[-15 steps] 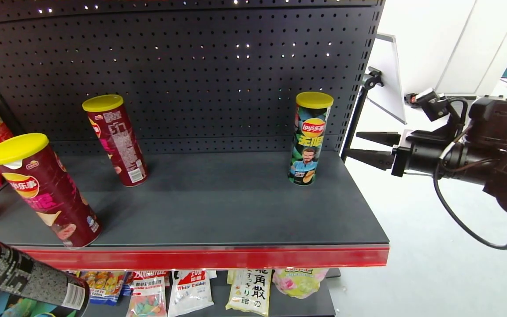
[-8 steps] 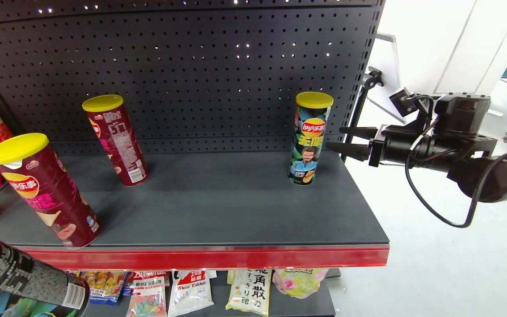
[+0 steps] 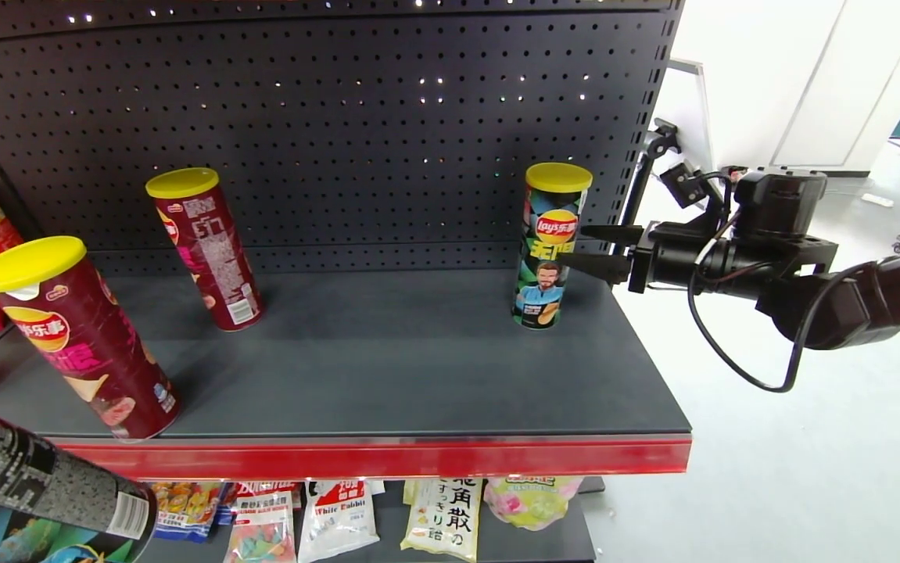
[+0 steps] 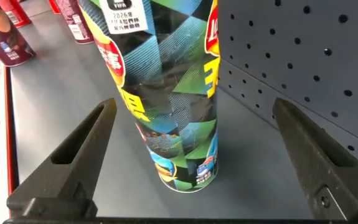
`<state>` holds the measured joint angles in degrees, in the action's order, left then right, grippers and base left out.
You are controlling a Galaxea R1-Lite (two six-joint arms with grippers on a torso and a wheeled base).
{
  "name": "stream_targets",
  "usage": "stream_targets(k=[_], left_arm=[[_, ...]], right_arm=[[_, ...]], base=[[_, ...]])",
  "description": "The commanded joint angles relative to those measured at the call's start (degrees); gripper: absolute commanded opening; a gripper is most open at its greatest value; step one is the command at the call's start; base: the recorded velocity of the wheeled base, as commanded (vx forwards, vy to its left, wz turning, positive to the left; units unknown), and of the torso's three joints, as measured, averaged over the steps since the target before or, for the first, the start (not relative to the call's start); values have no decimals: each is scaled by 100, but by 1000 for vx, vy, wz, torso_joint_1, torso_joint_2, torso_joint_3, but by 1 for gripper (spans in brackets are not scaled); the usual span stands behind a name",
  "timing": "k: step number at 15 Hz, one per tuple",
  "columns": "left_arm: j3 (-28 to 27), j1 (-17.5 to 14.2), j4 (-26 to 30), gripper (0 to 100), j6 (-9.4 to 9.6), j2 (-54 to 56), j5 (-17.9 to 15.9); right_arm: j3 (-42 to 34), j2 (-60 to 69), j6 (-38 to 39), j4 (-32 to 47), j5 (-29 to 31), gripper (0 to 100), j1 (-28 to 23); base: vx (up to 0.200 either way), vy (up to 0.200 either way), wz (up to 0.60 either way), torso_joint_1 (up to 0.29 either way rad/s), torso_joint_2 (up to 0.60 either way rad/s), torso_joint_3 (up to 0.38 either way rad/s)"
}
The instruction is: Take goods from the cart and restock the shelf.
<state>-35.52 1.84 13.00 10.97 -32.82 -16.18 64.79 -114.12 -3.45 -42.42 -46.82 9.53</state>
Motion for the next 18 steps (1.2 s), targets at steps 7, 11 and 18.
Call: stream_targets(k=[7, 11, 18], left_arm=[[-16, 0, 10, 0, 1, -49, 1], [10, 0, 19, 0, 1, -32, 1], [19, 0, 19, 0, 1, -32, 9]], right_arm=[[279, -172, -7, -3, -2, 100, 242], [420, -287, 2, -3, -2, 100, 295], [561, -401, 11, -3, -2, 100, 427]], base=[[0, 0, 0, 0, 0, 0], [0, 0, 0, 0, 0, 0], [0, 0, 0, 0, 0, 0]])
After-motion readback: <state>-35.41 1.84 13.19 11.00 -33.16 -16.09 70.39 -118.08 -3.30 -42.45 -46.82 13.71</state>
